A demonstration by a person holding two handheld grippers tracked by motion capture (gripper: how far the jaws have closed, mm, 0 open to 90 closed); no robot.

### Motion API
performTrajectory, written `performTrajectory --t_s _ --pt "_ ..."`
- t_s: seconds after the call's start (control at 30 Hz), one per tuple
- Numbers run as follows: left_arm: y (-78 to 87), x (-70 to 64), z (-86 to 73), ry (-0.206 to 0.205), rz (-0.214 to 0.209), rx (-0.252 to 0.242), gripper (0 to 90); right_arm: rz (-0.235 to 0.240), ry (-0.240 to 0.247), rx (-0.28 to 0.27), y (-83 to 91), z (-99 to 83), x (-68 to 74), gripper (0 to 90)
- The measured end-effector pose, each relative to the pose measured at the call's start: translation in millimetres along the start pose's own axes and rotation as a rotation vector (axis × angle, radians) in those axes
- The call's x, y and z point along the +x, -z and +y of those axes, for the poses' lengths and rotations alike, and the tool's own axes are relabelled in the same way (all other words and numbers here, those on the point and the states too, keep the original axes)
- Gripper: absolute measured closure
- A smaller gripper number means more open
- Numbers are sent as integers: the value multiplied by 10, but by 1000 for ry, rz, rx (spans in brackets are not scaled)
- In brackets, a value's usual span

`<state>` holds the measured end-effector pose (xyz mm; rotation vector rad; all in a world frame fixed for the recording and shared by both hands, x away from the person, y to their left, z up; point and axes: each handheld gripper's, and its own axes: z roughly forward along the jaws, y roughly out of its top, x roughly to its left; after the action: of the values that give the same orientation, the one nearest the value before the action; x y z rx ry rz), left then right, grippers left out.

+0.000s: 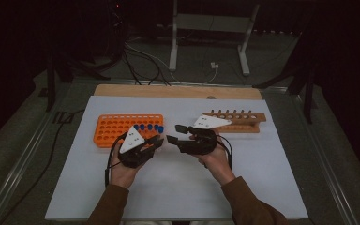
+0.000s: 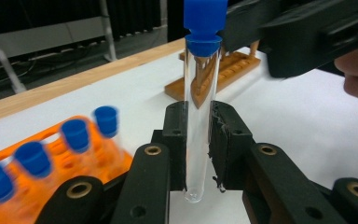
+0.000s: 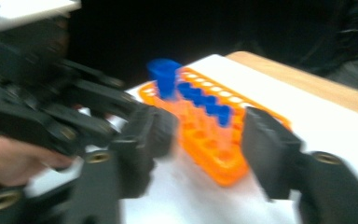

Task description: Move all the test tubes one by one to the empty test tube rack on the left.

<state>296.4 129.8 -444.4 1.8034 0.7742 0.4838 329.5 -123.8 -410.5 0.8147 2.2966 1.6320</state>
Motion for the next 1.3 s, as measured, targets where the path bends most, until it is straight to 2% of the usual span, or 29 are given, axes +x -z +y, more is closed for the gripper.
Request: performTrajectory --t_s 0.1,0.23,0.33,0.57,0.7,0.9,1.07,1.3 --pt "102 85 -33 9 32 -3 779 -88 0 4 92 -62 -80 181" --pt "246 201 -71 21 76 -15 779 -186 -10 12 226 -171 -208 82" --pt "336 298 -102 31 116 -20 779 -269 -7 24 321 -256 -282 35" --pt "432 509 -191 63 190 -38 782 -372 -37 -2 595 -400 -402 23" --pt "356 598 -222 80 214 -39 782 -382 -46 -16 721 -457 -425 23" --pt "180 722 -284 98 250 -14 782 -384 -59 -25 824 -531 -445 23" --pt "72 783 -336 107 255 11 781 -389 -70 -35 885 -548 -474 23" --pt "49 826 -368 118 257 42 781 -389 -77 -31 931 -597 -491 23"
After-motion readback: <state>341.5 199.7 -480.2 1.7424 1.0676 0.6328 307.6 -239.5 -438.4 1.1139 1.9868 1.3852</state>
